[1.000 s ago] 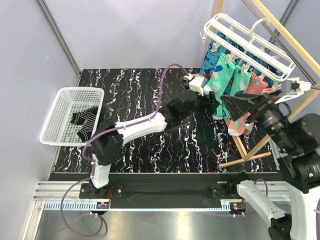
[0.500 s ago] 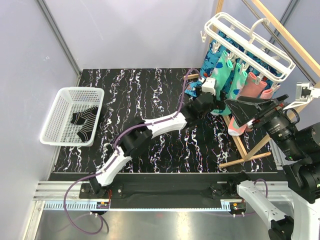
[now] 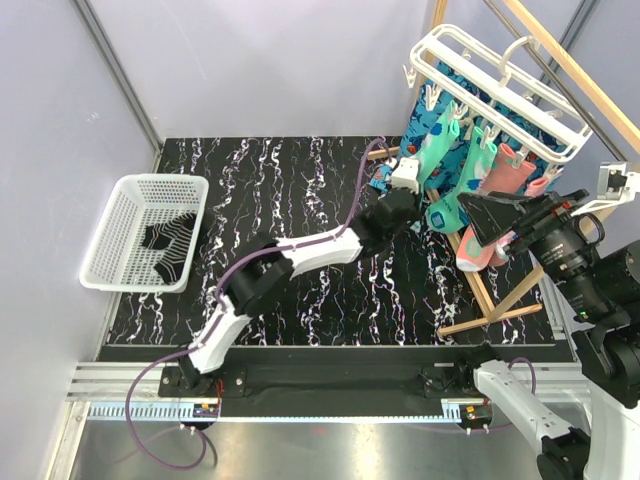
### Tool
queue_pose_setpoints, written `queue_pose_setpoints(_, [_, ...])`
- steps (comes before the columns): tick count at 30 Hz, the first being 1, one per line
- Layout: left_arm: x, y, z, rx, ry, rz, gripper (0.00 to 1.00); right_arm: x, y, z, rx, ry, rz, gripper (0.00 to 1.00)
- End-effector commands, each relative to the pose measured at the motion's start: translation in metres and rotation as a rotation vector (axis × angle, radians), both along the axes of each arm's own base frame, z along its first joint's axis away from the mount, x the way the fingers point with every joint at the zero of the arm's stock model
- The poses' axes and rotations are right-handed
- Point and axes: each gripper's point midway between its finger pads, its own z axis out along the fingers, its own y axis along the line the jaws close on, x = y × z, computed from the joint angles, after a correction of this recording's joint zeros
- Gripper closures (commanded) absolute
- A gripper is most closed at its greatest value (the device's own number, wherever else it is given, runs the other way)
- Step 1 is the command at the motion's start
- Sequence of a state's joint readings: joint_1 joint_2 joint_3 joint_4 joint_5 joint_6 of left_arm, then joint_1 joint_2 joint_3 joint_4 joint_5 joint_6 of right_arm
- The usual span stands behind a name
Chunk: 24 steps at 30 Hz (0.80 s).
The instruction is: Remove the socks clipped to the hanger
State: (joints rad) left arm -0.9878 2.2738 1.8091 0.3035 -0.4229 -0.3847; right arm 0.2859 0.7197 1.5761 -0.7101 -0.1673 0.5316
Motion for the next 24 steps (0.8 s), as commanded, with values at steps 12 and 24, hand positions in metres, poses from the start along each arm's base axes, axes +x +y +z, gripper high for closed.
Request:
queue_pose_setpoints(12, [-0.087, 0.036, 0.127, -0.143, -0.130, -0.201, 1.00, 0.114, -0.026, -0.029, -0.182, 0.264, -0.309, 0.18])
queue_pose_setpoints(24, [-0.137, 0.049, 0.141, -0.197, -0.107, -0.374, 1.00, 0.162, -0.019, -0.043, -0.234, 0.296, -0.337, 0.27])
